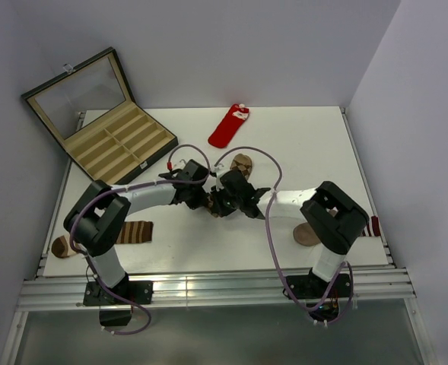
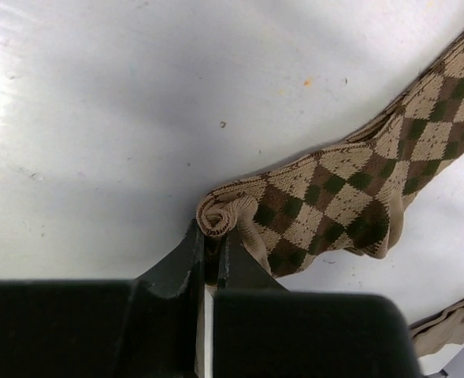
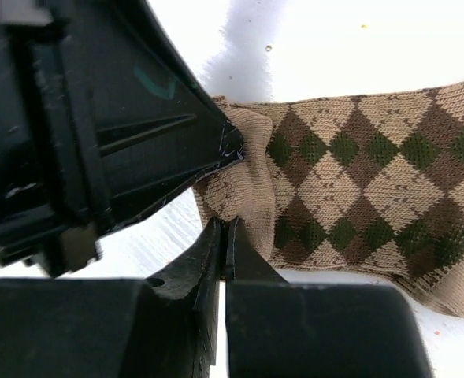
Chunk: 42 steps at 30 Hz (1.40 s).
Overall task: Roll the socks
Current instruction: Roll the sock at the center of the board.
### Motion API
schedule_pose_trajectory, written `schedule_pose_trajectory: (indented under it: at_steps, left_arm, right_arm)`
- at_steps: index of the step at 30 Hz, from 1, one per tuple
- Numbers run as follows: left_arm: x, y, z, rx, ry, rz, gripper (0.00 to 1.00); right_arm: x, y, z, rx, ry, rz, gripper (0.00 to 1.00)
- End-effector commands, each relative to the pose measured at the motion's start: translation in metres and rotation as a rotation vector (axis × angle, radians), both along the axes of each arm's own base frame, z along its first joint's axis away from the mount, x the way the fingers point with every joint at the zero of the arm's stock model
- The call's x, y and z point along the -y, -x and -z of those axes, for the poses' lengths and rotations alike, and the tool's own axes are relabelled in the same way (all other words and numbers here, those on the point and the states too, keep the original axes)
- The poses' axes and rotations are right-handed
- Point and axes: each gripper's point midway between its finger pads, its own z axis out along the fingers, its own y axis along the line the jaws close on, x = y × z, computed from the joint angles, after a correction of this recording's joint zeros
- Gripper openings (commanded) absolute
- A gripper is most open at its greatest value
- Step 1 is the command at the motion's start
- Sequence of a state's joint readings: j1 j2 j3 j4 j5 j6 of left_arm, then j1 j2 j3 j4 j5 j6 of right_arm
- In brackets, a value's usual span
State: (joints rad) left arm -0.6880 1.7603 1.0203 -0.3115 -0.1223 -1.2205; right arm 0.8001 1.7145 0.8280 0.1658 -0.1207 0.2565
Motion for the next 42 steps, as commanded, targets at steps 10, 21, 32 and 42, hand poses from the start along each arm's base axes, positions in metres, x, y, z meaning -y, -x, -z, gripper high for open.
schedule_pose_trajectory:
  at_steps: [10,21,32,42]
  left_arm:
    - [-0.007,0.014,0.0,-0.015,0.057,-0.08,0.29]
    - [-0.01,0.012,-0.024,0.084,0.135,-0.103,0.73]
    - [0.003,0.016,-0.024,0.127,0.198,-0.031,0.64]
    - [0.007,0.015,-0.031,0.211,0.249,0.016,0.64]
  right_arm:
    - [0.025,0.019,0.023,-0.548,-0.251,0.093,0.0]
    - [0.048,0.024,0.058,-0.803,-0.337,0.247,0.0]
    - [0.062,0.026,0.075,-0.918,-0.385,0.364,0.01]
    - [0.064,0.024,0.079,-0.96,-0.423,0.385,0.01]
